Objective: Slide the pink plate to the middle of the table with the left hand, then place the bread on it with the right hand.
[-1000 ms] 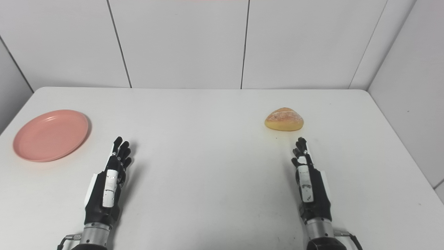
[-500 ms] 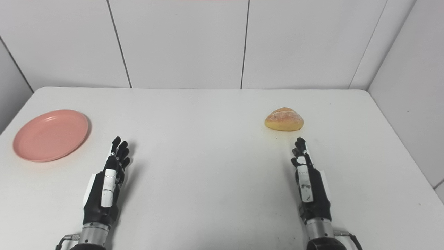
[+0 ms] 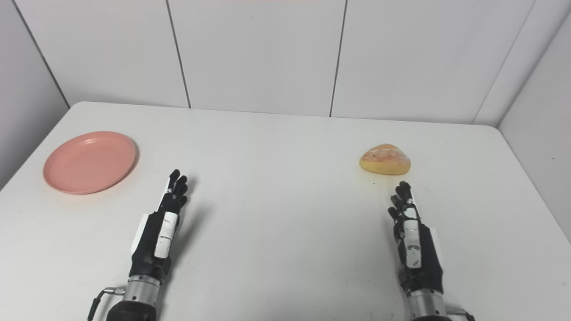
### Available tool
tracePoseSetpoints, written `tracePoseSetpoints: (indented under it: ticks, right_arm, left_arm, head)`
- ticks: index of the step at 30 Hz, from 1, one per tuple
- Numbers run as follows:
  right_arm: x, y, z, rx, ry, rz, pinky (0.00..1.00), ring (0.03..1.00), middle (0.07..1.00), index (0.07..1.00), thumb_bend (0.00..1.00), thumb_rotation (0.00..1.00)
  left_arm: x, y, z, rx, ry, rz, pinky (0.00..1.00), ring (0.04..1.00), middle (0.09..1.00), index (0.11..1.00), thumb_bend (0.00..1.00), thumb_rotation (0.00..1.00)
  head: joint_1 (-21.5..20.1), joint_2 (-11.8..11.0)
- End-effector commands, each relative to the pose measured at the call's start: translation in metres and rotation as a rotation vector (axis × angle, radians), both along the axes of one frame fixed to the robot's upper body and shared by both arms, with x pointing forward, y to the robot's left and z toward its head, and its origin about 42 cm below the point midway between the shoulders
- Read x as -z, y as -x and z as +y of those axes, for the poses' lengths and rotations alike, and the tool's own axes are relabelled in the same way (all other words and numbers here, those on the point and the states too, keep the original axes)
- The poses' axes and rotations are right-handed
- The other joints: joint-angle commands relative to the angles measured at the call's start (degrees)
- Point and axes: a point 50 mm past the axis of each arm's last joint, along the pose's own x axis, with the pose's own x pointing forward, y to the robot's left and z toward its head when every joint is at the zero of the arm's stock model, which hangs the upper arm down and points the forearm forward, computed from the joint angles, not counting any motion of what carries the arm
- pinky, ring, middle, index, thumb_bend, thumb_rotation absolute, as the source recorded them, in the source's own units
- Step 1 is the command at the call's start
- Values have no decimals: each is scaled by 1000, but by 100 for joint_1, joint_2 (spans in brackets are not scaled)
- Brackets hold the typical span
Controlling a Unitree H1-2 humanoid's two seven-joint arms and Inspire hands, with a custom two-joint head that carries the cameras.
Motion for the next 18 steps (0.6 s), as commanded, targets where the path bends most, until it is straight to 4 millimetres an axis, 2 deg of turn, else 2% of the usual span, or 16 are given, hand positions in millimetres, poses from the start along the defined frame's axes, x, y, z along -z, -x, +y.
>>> tracePoseSetpoints:
  ticks: [1,11,18]
  right_arm:
    - [23,3,-22,19,21,17,1000,1000,996,989,864,1000]
    - [42,0,-40,11,20,22,1000,1000,993,981,855,1000]
    - [46,-1,-45,9,17,23,1000,1000,1000,998,840,1000]
  left_arm:
    - [38,51,1,-49,-11,134,1000,1000,1000,1000,872,1000]
    - [49,47,-16,-48,-28,119,1000,1000,1000,1000,838,1000]
    - [51,46,-20,-47,-20,114,983,1000,1000,1000,833,994]
  head:
    - [98,-89]
    - [539,-529]
    - [677,-567]
